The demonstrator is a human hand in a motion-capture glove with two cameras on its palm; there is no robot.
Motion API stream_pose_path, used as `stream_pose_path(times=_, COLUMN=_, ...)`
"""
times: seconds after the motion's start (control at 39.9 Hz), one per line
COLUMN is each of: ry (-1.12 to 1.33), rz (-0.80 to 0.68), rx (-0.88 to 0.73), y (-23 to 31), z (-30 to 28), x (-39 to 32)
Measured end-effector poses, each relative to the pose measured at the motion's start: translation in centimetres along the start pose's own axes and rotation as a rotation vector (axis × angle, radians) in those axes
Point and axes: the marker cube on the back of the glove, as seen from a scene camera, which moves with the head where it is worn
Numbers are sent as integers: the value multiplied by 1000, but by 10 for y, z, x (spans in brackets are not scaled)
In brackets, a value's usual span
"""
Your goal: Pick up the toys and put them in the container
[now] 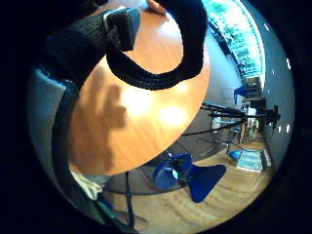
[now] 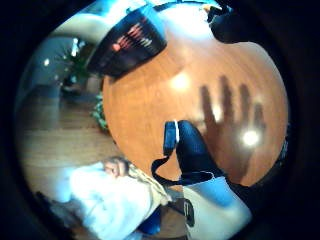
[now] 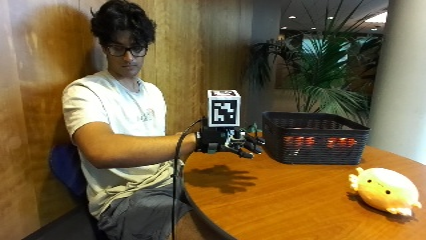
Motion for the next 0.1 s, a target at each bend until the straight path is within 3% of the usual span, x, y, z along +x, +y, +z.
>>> stream_pose_path(times=0.1, ry=-22, rz=24, rx=10, y=-2, z=-1, x=-4)
